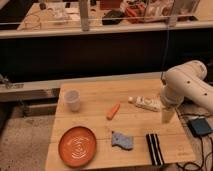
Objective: Move the arm in a circular motion
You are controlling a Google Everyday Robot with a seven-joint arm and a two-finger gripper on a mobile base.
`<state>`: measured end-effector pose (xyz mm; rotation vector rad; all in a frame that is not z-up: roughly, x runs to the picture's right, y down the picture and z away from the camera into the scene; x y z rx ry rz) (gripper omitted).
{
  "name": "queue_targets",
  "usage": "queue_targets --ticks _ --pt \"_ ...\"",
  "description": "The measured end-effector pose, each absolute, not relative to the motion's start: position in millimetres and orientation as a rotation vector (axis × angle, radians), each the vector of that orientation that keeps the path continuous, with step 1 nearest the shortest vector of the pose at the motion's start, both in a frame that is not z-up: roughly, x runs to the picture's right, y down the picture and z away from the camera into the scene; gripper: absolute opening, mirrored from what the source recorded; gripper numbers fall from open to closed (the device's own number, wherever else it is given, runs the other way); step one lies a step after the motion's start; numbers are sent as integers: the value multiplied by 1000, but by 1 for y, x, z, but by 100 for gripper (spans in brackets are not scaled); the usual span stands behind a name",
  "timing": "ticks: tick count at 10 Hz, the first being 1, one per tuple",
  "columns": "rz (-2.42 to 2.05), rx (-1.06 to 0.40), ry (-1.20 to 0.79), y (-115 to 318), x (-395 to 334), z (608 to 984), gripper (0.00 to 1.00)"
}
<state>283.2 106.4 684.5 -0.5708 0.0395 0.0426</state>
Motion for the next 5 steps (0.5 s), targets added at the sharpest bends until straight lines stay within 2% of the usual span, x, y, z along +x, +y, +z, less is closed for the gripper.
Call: queue_targets --ticks 5 --pt "43 -571 39 106 283 684 80"
